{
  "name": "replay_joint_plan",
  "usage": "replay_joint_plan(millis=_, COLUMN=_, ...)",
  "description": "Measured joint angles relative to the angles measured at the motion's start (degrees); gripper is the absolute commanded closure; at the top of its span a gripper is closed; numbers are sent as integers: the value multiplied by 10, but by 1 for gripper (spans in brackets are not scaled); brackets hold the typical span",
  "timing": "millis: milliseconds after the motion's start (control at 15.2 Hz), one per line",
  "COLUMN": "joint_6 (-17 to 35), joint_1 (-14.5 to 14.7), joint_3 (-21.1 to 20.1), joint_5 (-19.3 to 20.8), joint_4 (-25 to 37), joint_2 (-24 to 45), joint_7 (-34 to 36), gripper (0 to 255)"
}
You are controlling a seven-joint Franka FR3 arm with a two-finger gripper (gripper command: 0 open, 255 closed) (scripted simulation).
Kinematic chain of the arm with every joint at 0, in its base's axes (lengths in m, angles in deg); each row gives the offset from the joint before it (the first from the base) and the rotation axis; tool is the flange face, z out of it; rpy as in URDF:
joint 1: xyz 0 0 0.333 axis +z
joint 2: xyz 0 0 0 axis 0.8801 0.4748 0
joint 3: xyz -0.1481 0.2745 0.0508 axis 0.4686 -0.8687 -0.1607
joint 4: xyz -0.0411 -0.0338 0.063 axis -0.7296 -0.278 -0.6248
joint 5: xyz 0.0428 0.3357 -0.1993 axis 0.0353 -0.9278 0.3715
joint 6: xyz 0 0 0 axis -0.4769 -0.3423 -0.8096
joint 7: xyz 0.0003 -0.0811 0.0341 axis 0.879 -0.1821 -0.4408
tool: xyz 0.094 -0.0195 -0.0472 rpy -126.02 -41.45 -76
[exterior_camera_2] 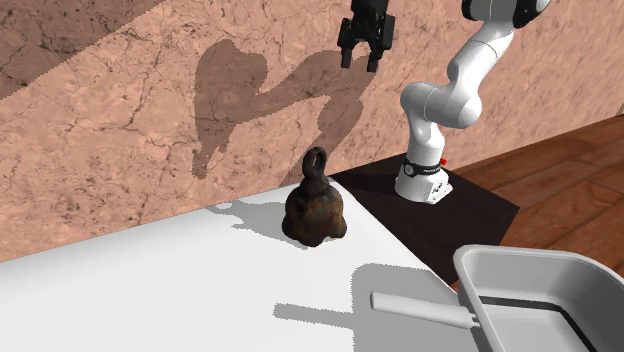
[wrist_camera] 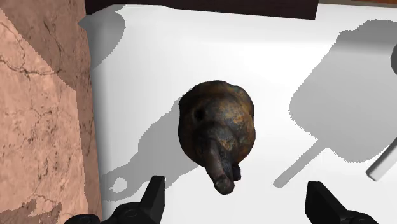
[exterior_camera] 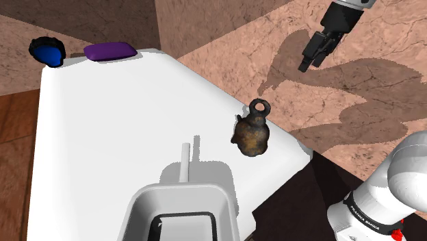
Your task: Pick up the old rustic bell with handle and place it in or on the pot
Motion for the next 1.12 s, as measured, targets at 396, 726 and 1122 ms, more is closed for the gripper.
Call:
replay_joint_plan(millis=396, joint_6=38, joint_1=7, joint_3=-1, joint_5=-3, joint_4=17, joint_2=90, joint_7=-10, gripper=0)
replay_joint_plan(millis=726, joint_6=79, joint_1=14, joint_3=1, joint_5=-6, joint_4=46, joint_2=204, joint_7=-25, gripper=0)
replay_joint_plan(millis=1122, joint_6=115, joint_1=20, joint_3=1, joint_5=-11, joint_4=106, joint_2=352, joint_7=-43, gripper=0)
